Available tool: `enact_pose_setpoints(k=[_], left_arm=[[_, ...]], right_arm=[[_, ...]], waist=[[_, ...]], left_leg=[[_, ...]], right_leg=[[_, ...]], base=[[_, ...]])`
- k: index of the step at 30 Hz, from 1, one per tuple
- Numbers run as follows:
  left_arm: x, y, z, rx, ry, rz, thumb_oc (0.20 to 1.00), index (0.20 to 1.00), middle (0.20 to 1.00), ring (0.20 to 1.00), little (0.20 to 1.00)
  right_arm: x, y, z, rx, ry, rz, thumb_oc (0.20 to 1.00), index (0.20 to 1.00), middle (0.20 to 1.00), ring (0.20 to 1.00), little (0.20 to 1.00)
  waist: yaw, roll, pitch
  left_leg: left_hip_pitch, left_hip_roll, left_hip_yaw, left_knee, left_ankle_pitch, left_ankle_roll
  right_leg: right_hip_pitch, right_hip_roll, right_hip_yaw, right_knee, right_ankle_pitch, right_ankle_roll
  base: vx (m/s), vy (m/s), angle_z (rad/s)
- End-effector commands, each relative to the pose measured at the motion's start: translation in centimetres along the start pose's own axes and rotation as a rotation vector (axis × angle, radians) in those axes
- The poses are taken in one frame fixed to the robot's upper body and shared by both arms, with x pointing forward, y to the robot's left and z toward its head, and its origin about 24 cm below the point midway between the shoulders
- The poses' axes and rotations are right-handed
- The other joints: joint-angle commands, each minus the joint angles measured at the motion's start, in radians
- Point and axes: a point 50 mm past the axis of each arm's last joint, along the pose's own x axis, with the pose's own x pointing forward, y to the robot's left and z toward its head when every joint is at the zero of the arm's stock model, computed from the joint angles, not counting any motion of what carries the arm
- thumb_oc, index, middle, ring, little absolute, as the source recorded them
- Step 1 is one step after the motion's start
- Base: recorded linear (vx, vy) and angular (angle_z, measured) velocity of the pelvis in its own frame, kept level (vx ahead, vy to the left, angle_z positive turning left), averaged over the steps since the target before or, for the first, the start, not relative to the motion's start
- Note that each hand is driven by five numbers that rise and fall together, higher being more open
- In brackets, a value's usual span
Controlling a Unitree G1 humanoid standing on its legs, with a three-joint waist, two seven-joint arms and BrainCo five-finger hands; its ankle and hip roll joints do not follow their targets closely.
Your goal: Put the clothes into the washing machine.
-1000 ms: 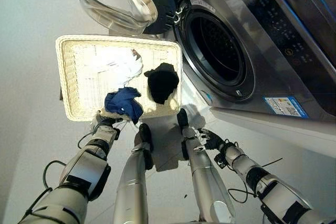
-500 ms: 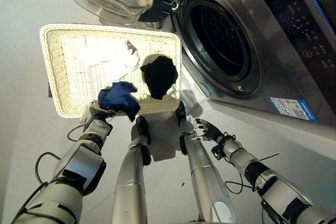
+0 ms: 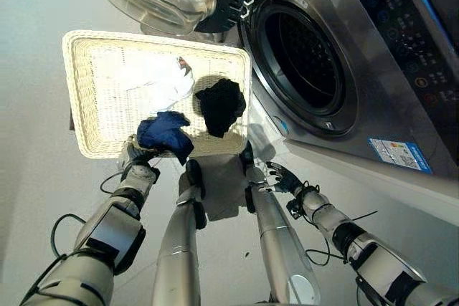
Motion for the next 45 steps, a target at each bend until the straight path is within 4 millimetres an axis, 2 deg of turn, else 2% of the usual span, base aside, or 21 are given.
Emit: enact_pose_setpoints(k=[1, 2, 4, 9, 12, 15, 20, 26, 31, 37, 45], left_arm=[[-0.7, -0.4, 5.0, -0.225, -0.217, 0.035, 1.0, 1.0, 1.0, 1.0, 1.0], [-0.8, -0.4, 4.9, -0.237, -0.218, 0.039, 1.0, 1.0, 1.0, 1.0, 1.0], [-1.4, -0.5, 3.3, -0.271, -0.201, 0.041, 1.0, 1.0, 1.0, 1.0, 1.0], [-2.2, -0.9, 1.1, -0.22, -0.177, 0.025, 1.0, 1.0, 1.0, 1.0, 1.0], [-2.4, -1.2, 0.3, -0.18, -0.148, 0.016, 1.0, 1.0, 1.0, 1.0, 1.0], [-2.3, -1.1, 0.3, -0.165, -0.144, 0.025, 1.0, 1.0, 1.0, 1.0, 1.0], [-1.5, 0.2, 1.9, -0.116, -0.202, 0.083, 1.0, 1.0, 1.0, 1.0, 1.0], [-0.7, 1.5, 5.3, 0.092, -0.352, 0.172, 1.0, 1.0, 1.0, 1.0, 1.0], [-0.1, 1.6, 6.3, 0.25, -0.366, 0.149, 1.0, 1.0, 1.0, 1.0, 1.0], [1.1, 1.4, 5.2, 0.324, -0.213, 0.028, 1.0, 1.0, 1.0, 1.0, 1.0], [1.3, 1.0, 1.7, 0.238, 0.134, -0.141, 1.0, 1.0, 1.0, 1.0, 1.0]], right_arm=[[-1.9, -1.2, -2.7, 0.021, 0.041, -0.065, 1.0, 1.0, 1.0, 1.0, 1.0], [-2.0, -1.3, -2.7, 0.022, 0.04, -0.071, 1.0, 1.0, 1.0, 1.0, 1.0], [-2.5, -1.6, -3.6, 0.028, 0.059, -0.095, 1.0, 1.0, 1.0, 1.0, 1.0], [-2.9, -1.9, -4.5, 0.035, 0.081, -0.106, 1.0, 1.0, 1.0, 1.0, 1.0], [-3.0, -1.9, -4.8, 0.027, 0.098, -0.097, 1.0, 1.0, 1.0, 1.0, 1.0], [-3.0, -2.0, -5.0, 0.021, 0.11, -0.093, 1.0, 1.0, 1.0, 1.0, 1.0], [-3.0, -2.4, -5.1, 0.011, 0.128, -0.087, 1.0, 1.0, 1.0, 1.0, 1.0], [-2.8, -2.2, -4.9, 0.022, 0.125, -0.079, 1.0, 1.0, 1.0, 1.0, 1.0], [-2.8, -2.3, -4.9, 0.007, 0.128, -0.064, 1.0, 1.0, 1.0, 1.0, 1.0], [-2.5, -2.4, -4.5, -0.015, 0.122, -0.048, 1.0, 1.0, 1.0, 1.0, 1.0], [-1.8, -2.1, -3.3, -0.044, 0.102, -0.027, 1.0, 1.0, 1.0, 1.0, 1.0]], waist=[[0.043, 0.068, -0.016], [0.045, 0.07, -0.016], [0.069, 0.086, -0.016], [0.101, 0.103, -0.016], [0.112, 0.113, -0.016], [0.116, 0.119, -0.016], [0.114, 0.127, -0.016], [0.101, 0.116, -0.016], [0.081, 0.108, -0.016], [0.047, 0.096, -0.016], [0.012, 0.086, -0.016]], left_leg=[[0.03, -0.052, -0.057, 0.066, -0.066, -0.061], [0.03, -0.056, -0.06, 0.058, -0.056, -0.061], [0.054, -0.058, -0.078, 0.029, -0.04, -0.061], [0.099, -0.049, -0.097, -0.038, -0.002, -0.061], [0.119, -0.036, -0.107, -0.081, 0.026, -0.064], [0.133, -0.027, -0.109, -0.113, 0.043, -0.067], [0.151, -0.015, -0.108, -0.144, 0.064, -0.076], [0.129, -0.014, -0.103, -0.113, 0.057, -0.079], [0.115, -0.011, -0.092, -0.102, 0.056, -0.078], [0.094, -0.007, -0.066, -0.084, 0.052, -0.076], [0.05, -0.001, -0.041, -0.066, 0.054, -0.078]], right_leg=[[0.066, 0.057, -0.074, -0.062, -0.018, -0.02], [0.066, 0.054, -0.077, -0.067, -0.013, -0.02], [0.093, 0.05, -0.096, -0.074, -0.02, -0.02], [0.135, 0.064, -0.12, -0.081, -0.032, -0.024], [0.15, 0.079, -0.129, -0.074, -0.044, -0.028], [0.16, 0.085, -0.134, -0.075, -0.049, -0.028], [0.167, 0.084, -0.143, -0.082, -0.045, -0.028], [0.149, 0.077, -0.142, -0.075, -0.033, -0.026], [0.133, 0.08, -0.132, -0.074, -0.022, -0.023], [0.107, 0.084, -0.116, -0.076, -0.01, -0.023], [0.059, 0.094, -0.096, -0.068, -0.004, -0.025]], base=[[-0.05, -0.064, 0.25], [-0.06, -0.095, 0.26], [-0.06, -0.105, 0.23], [-0.04, -0.065, 0.2], [-0.03, -0.035, 0.14], [-0.01, -0.008, 0.03], [-0.02, -0.01, 0.08], [0.0, -0.011, -0.01], [0.03, 0.009, -0.04], [0.04, 0.047, -0.11], [0.03, 0.046, -0.13]])
